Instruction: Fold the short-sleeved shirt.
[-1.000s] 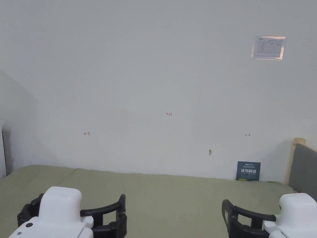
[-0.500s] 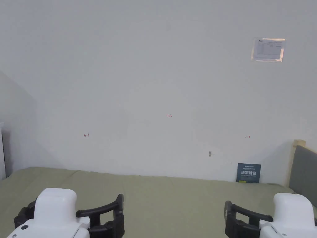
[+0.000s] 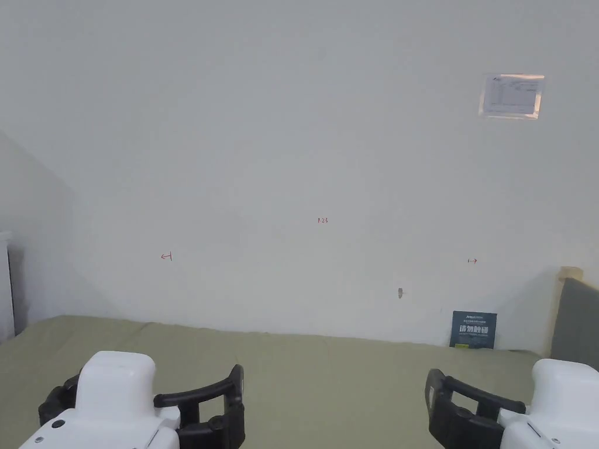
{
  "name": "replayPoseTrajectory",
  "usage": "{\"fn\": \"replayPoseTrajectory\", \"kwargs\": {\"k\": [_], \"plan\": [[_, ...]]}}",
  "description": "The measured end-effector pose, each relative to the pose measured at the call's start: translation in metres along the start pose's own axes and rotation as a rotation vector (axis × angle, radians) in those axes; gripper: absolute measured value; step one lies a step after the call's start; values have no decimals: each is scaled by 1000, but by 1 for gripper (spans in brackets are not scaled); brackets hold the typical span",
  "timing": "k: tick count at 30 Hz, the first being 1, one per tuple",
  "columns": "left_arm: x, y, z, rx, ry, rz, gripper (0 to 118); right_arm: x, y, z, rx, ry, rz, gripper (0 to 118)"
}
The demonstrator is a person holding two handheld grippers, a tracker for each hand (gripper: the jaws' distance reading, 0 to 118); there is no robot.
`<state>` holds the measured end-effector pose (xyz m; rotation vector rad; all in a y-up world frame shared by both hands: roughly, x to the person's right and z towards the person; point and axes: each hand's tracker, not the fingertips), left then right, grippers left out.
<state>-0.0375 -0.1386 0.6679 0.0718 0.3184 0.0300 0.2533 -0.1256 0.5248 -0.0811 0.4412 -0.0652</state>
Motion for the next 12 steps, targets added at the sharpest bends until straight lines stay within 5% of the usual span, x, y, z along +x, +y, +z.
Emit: {"fn": "replayPoseTrajectory", "kwargs": {"k": [9,12], "plan": [[1,-3,-2,-7,2,-5,118,-2,-9,4,37,-16,11,118],[2,-4,-2,-6,-1,-3,118,-8,-15,3,53,-83,115,118]]}}
